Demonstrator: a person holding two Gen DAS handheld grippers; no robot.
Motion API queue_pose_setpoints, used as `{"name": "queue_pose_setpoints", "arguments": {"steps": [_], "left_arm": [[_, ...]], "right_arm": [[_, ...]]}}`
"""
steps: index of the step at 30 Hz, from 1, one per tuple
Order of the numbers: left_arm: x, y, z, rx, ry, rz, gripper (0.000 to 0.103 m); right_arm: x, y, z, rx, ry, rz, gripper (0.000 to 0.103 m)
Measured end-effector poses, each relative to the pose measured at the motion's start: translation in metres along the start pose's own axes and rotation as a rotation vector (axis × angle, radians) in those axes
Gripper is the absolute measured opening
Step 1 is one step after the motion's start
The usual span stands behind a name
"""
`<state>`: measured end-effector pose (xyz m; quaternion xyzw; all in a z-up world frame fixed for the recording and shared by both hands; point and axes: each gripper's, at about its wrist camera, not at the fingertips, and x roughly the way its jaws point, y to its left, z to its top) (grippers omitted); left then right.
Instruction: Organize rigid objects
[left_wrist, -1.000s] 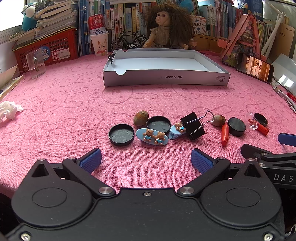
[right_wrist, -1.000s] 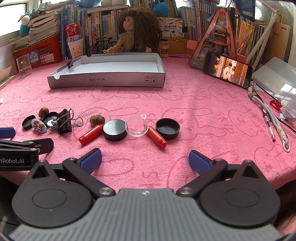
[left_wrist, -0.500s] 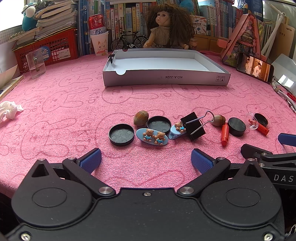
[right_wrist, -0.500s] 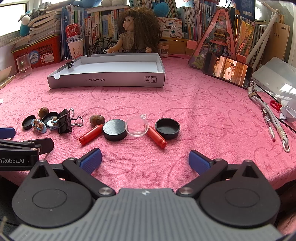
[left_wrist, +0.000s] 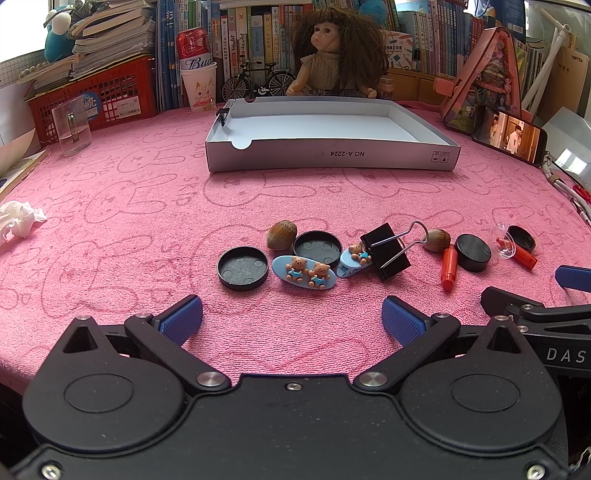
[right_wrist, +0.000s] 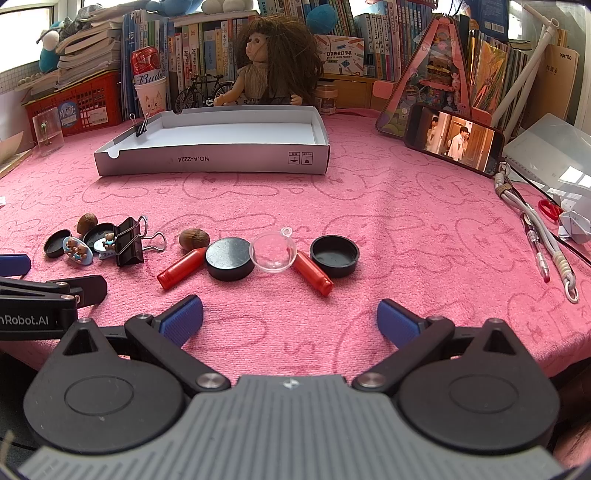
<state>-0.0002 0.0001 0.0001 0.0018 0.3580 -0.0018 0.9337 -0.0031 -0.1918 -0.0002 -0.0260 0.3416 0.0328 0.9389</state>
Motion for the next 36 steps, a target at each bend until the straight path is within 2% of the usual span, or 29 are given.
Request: {"name": "queue_pose_setpoints", "arguments": {"steps": [25,31,35,36], "left_arm": [[-0.0007,0.0028,0.0002,0.025,-0.01,-0.013,0.103],[-0.0004,0.0064,-0.0039,0.033,-0.034,-0.019,0.103],[-0.0016,0.0083,-0.0015,0.021,-0.016,-0.009,0.103],[-0.0025,0.0088,-0.001,0.023,-0.016,-0.005,0.1]], "right_arm": [[-0.0006,0.0018,-0.0015,-0.002,-0.007,0.004,0.103],[0.0002,-0.0015,-0.0037,-0.007,-0.042,0.017,0.103],[-0.0007,-0.0035,-0.0045,0.013,-0.059,0.023,0.103],[-0.0018,-0.0054,-0.0058,0.026,-0.072,0.028,0.103]]}}
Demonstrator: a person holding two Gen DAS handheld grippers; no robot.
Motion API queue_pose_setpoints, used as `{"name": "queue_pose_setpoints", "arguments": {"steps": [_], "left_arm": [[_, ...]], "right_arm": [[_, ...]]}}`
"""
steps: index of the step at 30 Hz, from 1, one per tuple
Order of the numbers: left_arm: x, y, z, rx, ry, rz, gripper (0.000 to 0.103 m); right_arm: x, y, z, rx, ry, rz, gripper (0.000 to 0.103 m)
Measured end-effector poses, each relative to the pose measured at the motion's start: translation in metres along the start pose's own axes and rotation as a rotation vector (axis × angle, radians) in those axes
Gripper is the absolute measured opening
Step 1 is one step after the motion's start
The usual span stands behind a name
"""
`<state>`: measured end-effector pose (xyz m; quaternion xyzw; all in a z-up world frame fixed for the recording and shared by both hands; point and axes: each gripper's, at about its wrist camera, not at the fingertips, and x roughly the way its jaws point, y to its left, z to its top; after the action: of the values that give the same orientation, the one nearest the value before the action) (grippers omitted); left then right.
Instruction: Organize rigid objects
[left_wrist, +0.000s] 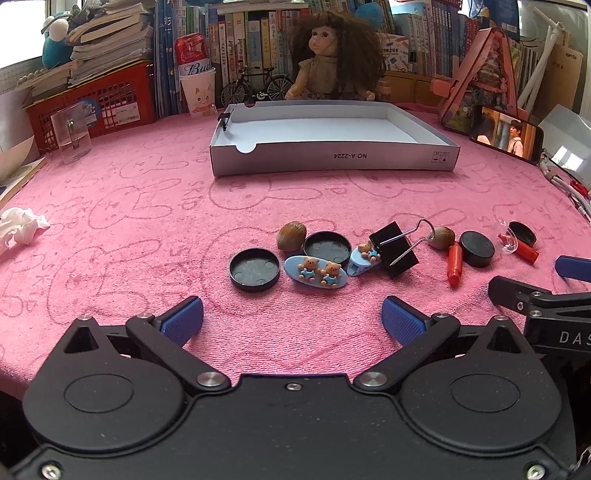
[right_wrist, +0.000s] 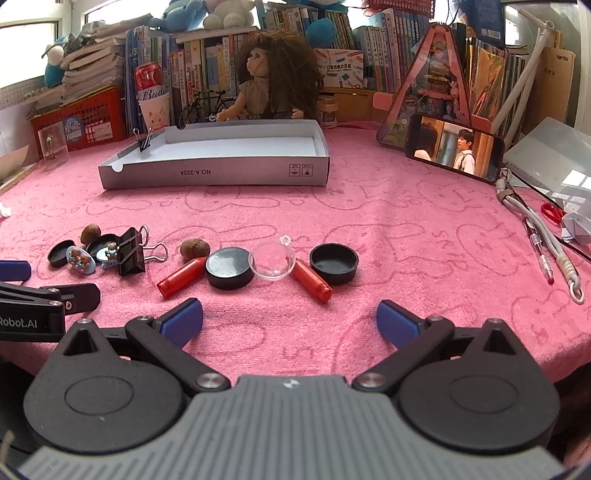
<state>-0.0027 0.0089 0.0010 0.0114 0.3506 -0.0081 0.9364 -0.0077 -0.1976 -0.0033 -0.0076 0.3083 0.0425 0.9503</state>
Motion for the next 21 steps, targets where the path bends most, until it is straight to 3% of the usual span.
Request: {"name": "queue_pose_setpoints", "arguments": {"steps": [1,3,7,12,21], "left_arm": [[-0.001,0.0,0.001,0.004,-0.004,0.005,0.097],[-0.006,0.0,0.001,0.011,-0.026,0.016,0.083],[-0.013,0.001,0.003,0.02,-0.076,0.021,0.071],[-0.02,0.004,0.005,0.009,-0.104,-0.013,0.046],[-0.022,0.017,0.006,-0.019,-0.116,0.02,0.035]], "right_arm": [[-0.001,-0.002,-0.001,0.016,-0.011,0.003,0.103],[-0.004,-0.005,0.0,0.033,-0.034,-0.003,0.103],[-0.01,-0.008,0.004,0.026,-0.087,-0.016,0.094],[-0.014,-0.005,0.01,-0.013,-0.129,-0.004,0.081],[-0.005,0.011,0.011,-0.095,-0.12,0.019,0.058]]}}
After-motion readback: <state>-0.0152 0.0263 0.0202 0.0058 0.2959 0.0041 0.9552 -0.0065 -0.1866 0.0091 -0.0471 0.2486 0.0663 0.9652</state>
